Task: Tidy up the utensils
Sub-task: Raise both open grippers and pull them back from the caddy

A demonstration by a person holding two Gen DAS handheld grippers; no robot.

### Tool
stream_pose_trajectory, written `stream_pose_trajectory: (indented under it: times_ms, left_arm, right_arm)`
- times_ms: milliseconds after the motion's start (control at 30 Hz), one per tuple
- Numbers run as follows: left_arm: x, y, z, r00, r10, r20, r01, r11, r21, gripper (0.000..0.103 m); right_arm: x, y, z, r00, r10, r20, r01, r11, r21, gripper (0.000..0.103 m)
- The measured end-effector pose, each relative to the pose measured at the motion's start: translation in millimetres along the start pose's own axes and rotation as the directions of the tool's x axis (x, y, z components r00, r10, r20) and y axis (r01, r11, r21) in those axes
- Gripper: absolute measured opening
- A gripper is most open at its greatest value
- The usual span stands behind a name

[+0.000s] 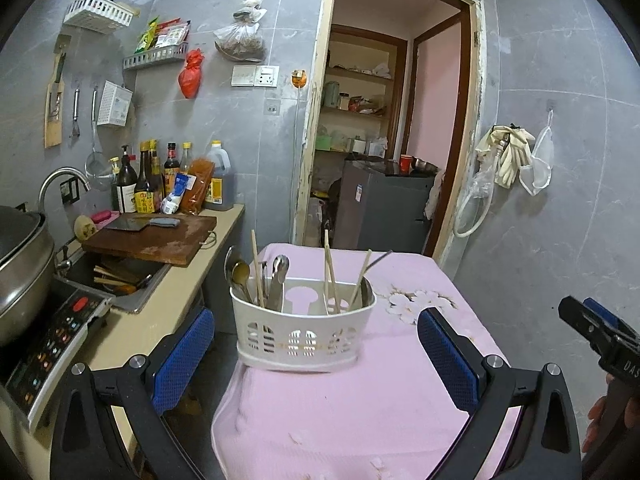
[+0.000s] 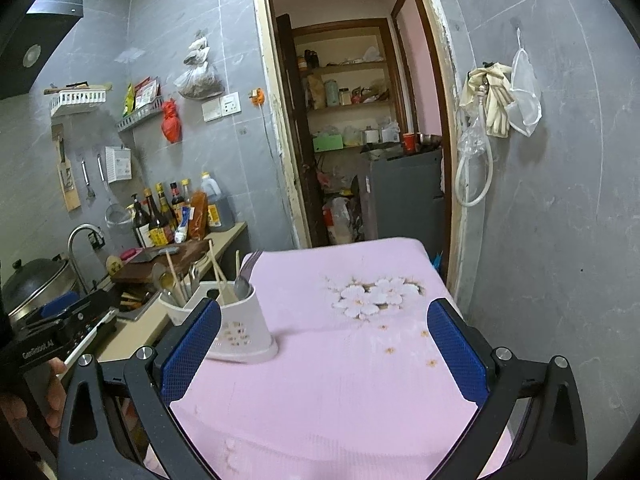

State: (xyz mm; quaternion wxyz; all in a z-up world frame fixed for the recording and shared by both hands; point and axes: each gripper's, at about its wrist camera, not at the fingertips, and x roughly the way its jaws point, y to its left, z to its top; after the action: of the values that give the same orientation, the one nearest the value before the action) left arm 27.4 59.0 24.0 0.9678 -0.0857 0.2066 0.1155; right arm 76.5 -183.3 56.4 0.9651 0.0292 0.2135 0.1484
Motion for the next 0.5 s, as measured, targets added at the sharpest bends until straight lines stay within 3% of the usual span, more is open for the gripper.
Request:
stream_pose_trajectory:
  times_ms: [500]
  left_arm:
    - [-36,-26,-16,0.999,-0.028,0.028,0.028,1.000,0.010,0.102]
  right_arm:
    - [-37,-13,-7,1.000,-0.002,0.021,0.003,0.999,-0.041,0.102]
